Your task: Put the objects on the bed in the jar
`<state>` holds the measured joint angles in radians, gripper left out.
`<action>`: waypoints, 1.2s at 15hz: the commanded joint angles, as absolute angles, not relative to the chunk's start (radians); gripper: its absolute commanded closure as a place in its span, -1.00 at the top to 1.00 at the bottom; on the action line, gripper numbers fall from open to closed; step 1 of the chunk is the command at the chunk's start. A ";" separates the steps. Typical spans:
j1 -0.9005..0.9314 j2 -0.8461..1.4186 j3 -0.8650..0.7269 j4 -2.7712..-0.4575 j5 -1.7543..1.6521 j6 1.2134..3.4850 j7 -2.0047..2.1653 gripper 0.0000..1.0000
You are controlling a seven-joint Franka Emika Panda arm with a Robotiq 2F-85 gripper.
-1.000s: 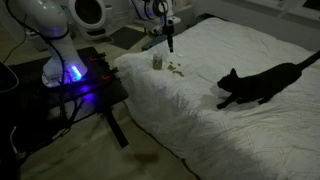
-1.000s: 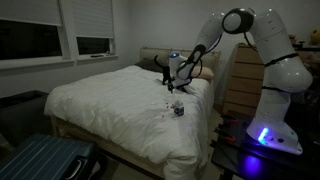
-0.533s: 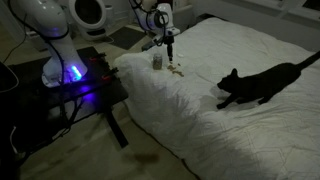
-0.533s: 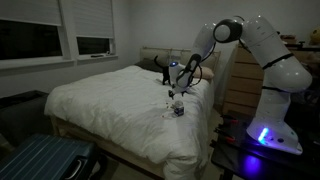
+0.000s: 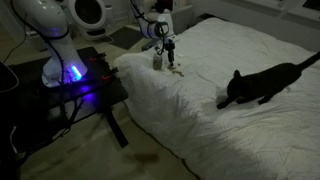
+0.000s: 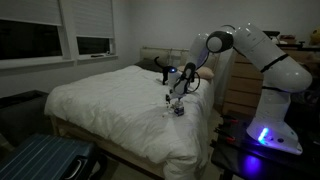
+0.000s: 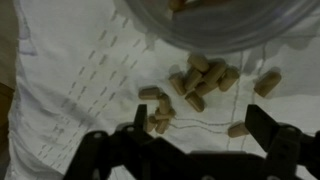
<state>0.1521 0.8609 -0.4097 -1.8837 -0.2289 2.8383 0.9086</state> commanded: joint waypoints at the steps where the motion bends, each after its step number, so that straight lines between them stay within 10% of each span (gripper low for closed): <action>1: 0.129 0.917 -0.393 -1.832 -0.141 2.873 0.874 1.00; 18: -0.126 0.937 -0.155 -1.751 0.207 2.846 0.554 1.00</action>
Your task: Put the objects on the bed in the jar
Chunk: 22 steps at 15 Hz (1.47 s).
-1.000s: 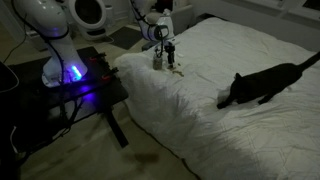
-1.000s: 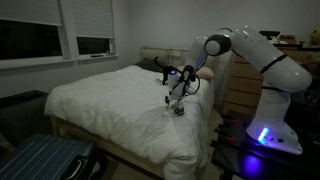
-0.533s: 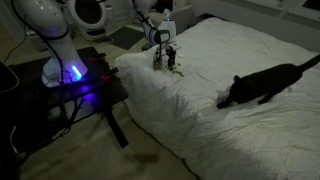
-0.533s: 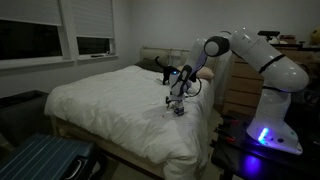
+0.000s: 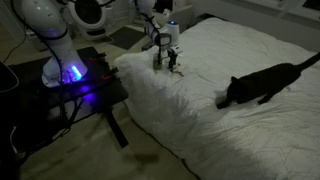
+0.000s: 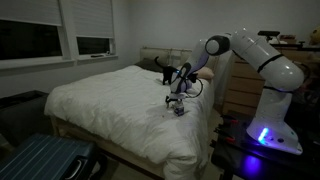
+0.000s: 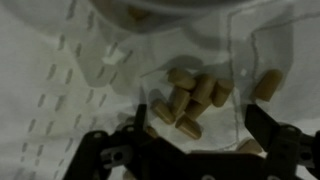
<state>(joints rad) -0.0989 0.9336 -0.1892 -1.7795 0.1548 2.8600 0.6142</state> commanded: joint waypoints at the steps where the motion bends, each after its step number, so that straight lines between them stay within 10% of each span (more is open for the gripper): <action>1: -0.137 0.937 -0.142 -1.747 0.224 2.841 0.543 1.00; 10: -0.144 0.934 -0.130 -1.725 0.309 2.723 0.535 1.00; 11: -0.146 0.933 -0.129 -1.724 0.312 2.719 0.533 0.50; 22: -0.144 0.934 -0.131 -1.713 0.317 2.711 0.534 -0.98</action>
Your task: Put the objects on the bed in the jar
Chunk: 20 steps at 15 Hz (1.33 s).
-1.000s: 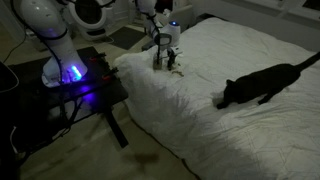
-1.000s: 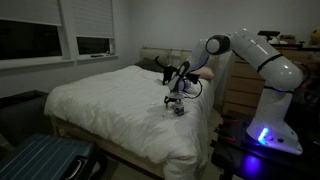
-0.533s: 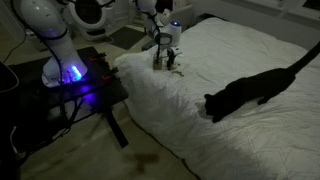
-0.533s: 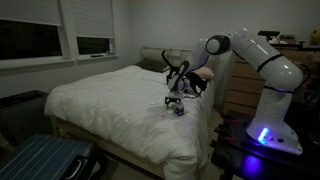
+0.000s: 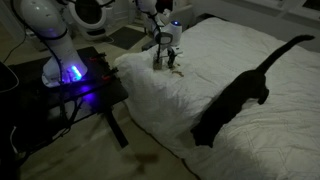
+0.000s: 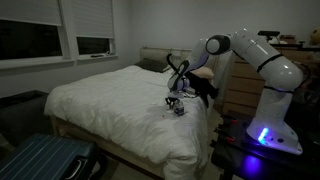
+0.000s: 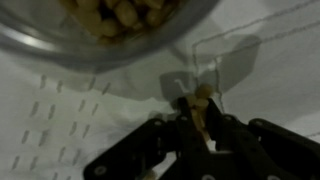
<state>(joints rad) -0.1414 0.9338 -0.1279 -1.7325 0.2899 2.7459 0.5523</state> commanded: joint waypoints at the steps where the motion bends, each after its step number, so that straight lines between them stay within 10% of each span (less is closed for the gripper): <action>1: -0.142 0.929 -0.133 -1.716 0.315 2.709 0.534 -1.00; 20: 0.110 0.687 -0.361 -1.869 0.041 2.505 0.628 -0.97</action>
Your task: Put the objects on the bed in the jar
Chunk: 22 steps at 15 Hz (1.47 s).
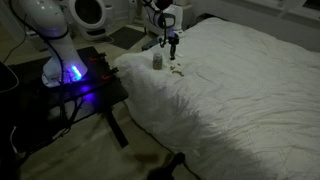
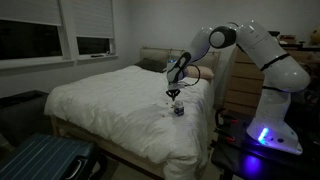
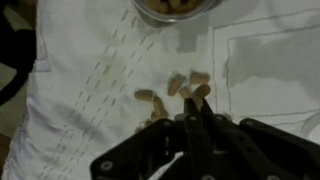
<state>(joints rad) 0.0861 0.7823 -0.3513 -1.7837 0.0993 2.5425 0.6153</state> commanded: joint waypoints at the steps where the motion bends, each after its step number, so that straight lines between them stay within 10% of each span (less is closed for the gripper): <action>1: 0.118 0.661 -0.365 -1.896 0.020 2.509 0.630 -0.97; 22: 0.114 0.420 -0.278 -2.102 -0.209 2.502 0.657 -0.97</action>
